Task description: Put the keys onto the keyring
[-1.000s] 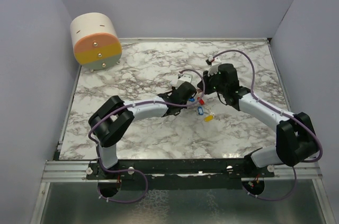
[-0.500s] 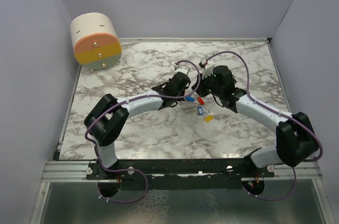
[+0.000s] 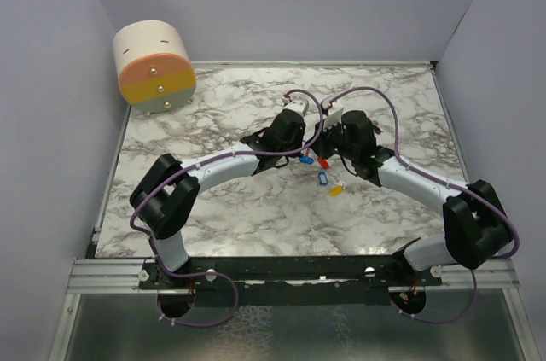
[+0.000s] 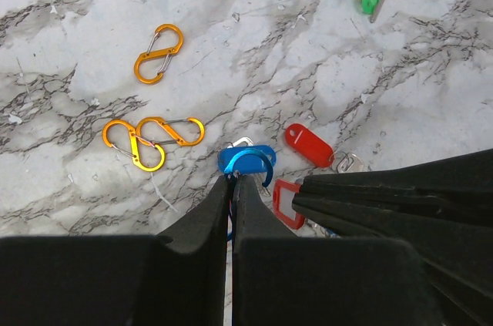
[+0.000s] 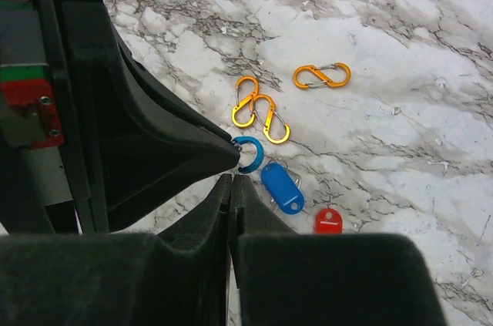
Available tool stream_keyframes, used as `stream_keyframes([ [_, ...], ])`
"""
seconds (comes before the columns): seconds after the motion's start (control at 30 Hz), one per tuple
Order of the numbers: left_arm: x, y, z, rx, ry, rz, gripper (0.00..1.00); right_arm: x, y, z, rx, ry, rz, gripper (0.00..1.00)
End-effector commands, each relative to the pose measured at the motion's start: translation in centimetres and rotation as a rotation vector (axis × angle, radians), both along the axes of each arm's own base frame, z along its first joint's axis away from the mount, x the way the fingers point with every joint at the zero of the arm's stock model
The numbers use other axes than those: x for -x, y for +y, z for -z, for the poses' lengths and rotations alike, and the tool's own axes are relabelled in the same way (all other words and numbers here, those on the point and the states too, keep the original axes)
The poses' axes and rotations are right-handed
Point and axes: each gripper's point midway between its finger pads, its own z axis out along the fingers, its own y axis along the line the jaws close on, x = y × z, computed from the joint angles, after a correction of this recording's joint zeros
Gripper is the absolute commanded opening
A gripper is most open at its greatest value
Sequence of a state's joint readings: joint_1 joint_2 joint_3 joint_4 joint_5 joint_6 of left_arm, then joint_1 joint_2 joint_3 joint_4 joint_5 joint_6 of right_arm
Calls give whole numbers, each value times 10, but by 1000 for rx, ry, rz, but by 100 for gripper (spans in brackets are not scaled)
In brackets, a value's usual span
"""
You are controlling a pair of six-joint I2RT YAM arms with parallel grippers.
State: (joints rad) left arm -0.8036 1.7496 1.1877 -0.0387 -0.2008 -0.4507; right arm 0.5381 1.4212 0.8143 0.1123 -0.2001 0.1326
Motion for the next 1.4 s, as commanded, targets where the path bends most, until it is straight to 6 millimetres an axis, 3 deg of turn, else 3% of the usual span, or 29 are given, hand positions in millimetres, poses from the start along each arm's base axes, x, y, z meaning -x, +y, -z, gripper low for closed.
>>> stream_keyframes([
  [0.0, -6, -13, -40, 119, -41, 28, 0, -4, 7, -12, -20, -70, -18, 1],
  [0.5, -3, -15, -39, 134, -25, 43, 0, -7, 8, -6, 0, -80, 4, 1],
  [0.57, -2, -13, -54, 155, -48, 43, 0, -8, 8, -4, 4, -78, 8, 1],
  [0.77, -1, -13, -58, 164, -52, 45, 0, -10, 7, -1, 7, -75, 18, 1],
  [1.37, -2, -16, -47, 156, -22, 59, 0, -7, 5, -14, -15, -112, 22, 1],
])
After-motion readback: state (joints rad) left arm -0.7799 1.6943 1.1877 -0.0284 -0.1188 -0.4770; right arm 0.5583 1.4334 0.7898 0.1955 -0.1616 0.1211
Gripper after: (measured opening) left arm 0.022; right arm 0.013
